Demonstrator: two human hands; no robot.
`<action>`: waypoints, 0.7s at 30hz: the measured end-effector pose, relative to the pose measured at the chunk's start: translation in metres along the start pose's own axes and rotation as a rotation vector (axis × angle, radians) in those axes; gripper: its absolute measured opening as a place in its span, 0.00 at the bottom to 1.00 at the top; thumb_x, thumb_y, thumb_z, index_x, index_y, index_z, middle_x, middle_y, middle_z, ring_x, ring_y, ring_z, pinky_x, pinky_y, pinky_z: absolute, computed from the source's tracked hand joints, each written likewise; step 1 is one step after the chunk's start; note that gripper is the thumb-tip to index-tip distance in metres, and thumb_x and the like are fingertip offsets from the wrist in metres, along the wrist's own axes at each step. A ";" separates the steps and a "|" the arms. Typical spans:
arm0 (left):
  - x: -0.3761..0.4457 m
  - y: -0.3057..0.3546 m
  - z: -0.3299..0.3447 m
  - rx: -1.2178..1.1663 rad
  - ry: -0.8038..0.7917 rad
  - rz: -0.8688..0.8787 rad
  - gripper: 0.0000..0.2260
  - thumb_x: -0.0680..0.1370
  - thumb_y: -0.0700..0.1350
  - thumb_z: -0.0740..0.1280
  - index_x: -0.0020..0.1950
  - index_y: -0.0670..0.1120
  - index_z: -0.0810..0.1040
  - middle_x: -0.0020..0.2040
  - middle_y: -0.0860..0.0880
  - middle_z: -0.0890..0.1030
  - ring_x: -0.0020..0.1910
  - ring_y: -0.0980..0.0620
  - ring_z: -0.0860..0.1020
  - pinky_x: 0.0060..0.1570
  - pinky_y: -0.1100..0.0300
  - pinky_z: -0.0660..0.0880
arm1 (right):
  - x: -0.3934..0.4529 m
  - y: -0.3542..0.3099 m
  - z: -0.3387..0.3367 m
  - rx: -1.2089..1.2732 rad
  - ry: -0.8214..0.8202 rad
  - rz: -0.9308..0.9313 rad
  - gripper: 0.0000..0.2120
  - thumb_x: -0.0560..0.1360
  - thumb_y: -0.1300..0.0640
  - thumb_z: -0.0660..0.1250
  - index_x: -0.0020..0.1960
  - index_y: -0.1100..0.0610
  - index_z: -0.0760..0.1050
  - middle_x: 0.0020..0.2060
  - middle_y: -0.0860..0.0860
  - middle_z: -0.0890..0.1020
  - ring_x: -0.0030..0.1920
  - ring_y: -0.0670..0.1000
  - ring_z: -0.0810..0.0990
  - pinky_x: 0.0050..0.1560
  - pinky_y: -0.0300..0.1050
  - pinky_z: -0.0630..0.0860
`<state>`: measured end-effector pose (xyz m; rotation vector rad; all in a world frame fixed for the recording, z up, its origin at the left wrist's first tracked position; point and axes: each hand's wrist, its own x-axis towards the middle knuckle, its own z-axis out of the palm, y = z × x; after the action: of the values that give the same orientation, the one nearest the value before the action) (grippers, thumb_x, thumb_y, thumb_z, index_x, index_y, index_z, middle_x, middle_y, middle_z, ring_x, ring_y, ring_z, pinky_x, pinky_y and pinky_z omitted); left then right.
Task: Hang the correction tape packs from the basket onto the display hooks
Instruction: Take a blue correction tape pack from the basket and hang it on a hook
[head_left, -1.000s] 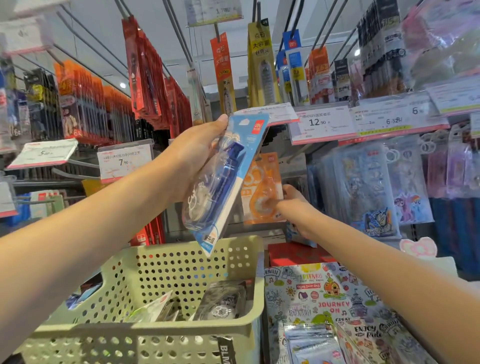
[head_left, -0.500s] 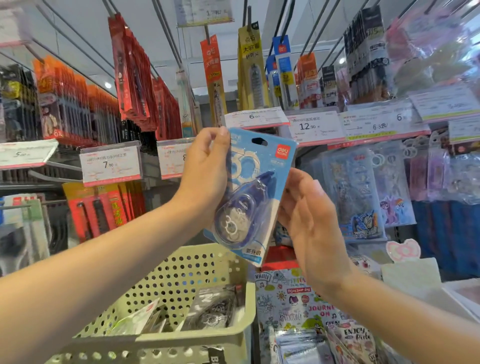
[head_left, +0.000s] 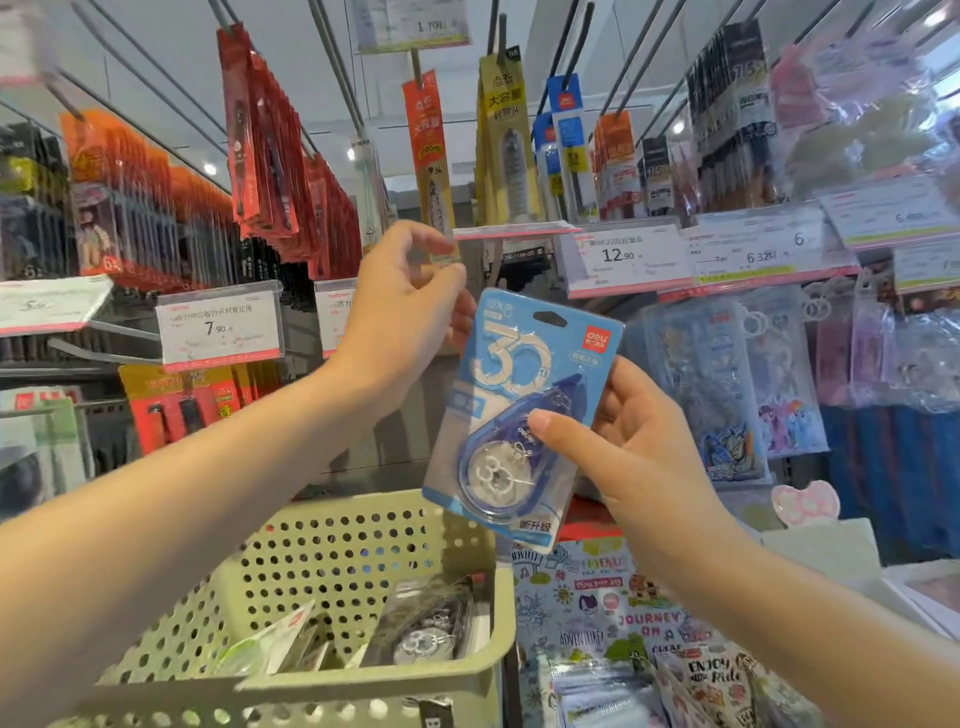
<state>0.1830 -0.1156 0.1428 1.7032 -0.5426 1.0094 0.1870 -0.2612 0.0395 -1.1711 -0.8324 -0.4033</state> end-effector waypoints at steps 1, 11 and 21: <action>0.003 0.000 -0.002 0.035 0.001 0.028 0.07 0.78 0.36 0.61 0.44 0.47 0.70 0.32 0.45 0.77 0.24 0.56 0.77 0.25 0.62 0.75 | 0.001 0.000 -0.001 0.001 0.004 0.008 0.16 0.71 0.66 0.69 0.56 0.53 0.74 0.47 0.46 0.85 0.49 0.47 0.84 0.48 0.44 0.81; 0.024 0.007 -0.017 0.236 0.055 0.225 0.13 0.71 0.31 0.70 0.38 0.49 0.74 0.37 0.45 0.78 0.37 0.44 0.83 0.43 0.48 0.82 | 0.016 0.006 -0.004 0.057 0.039 0.112 0.18 0.72 0.68 0.68 0.60 0.58 0.71 0.48 0.52 0.85 0.44 0.47 0.85 0.38 0.37 0.80; 0.025 0.009 -0.022 0.309 0.021 0.279 0.05 0.72 0.35 0.71 0.47 0.37 0.83 0.36 0.42 0.83 0.31 0.56 0.82 0.39 0.61 0.81 | 0.030 0.014 -0.002 0.048 0.020 0.102 0.19 0.73 0.66 0.67 0.63 0.57 0.72 0.49 0.49 0.85 0.46 0.46 0.85 0.41 0.36 0.79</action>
<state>0.1820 -0.0954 0.1706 1.9193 -0.6491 1.3653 0.2164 -0.2537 0.0528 -1.1577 -0.7581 -0.3091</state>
